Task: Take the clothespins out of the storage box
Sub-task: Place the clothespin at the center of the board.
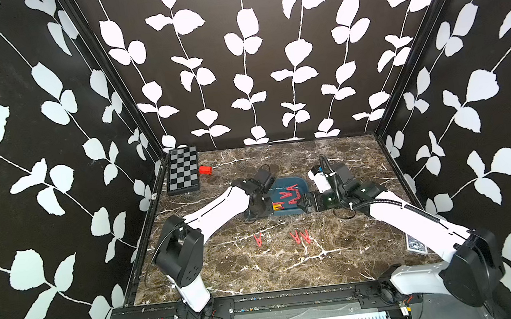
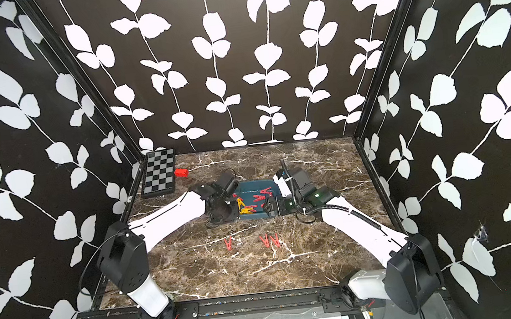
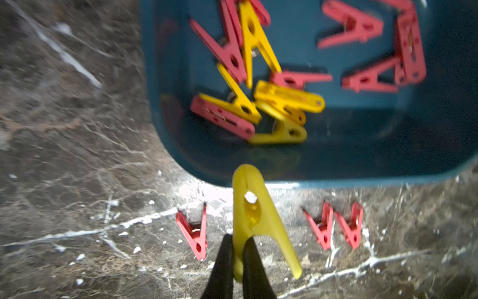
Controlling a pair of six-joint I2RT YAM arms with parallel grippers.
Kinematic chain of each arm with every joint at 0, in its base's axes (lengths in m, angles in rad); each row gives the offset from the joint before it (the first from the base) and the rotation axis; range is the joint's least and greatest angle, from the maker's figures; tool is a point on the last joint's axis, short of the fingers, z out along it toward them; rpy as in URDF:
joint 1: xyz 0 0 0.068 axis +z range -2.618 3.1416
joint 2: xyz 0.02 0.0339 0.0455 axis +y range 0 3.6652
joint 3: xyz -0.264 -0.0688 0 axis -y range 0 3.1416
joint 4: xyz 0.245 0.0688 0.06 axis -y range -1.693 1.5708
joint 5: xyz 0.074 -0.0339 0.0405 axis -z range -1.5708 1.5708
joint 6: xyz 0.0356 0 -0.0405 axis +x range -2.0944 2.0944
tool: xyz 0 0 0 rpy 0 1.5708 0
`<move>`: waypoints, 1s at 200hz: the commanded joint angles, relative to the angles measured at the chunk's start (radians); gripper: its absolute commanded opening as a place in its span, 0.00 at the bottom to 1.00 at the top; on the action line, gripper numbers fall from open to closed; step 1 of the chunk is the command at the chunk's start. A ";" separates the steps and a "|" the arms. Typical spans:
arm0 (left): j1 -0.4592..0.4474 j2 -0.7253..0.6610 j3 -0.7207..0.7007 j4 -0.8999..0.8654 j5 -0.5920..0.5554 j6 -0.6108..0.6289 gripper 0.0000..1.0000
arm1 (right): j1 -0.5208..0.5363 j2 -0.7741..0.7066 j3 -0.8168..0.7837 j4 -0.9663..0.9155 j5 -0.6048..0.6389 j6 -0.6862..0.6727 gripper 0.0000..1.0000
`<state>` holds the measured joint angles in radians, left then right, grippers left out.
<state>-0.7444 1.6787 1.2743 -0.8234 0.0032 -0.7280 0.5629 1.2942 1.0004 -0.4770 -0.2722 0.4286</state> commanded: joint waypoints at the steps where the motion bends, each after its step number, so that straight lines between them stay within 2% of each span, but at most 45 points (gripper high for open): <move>1: -0.036 -0.057 -0.070 0.058 0.017 0.031 0.09 | 0.022 -0.034 -0.020 0.015 -0.013 0.012 0.99; 46: -0.112 -0.051 -0.137 0.063 -0.029 0.036 0.08 | 0.056 -0.048 -0.030 -0.004 0.015 0.019 0.99; 104: -0.154 -0.041 -0.230 0.099 -0.051 0.053 0.09 | 0.069 -0.063 -0.042 -0.018 0.040 0.025 0.99; 150: -0.179 -0.008 -0.247 0.115 -0.051 0.062 0.09 | 0.072 -0.070 -0.051 -0.023 0.048 0.031 0.99; 200: -0.181 0.031 -0.256 0.099 -0.078 0.072 0.16 | 0.075 -0.073 -0.052 -0.027 0.055 0.036 0.99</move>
<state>-0.9203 1.6966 1.0370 -0.7109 -0.0467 -0.6731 0.6296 1.2446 0.9600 -0.4984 -0.2375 0.4511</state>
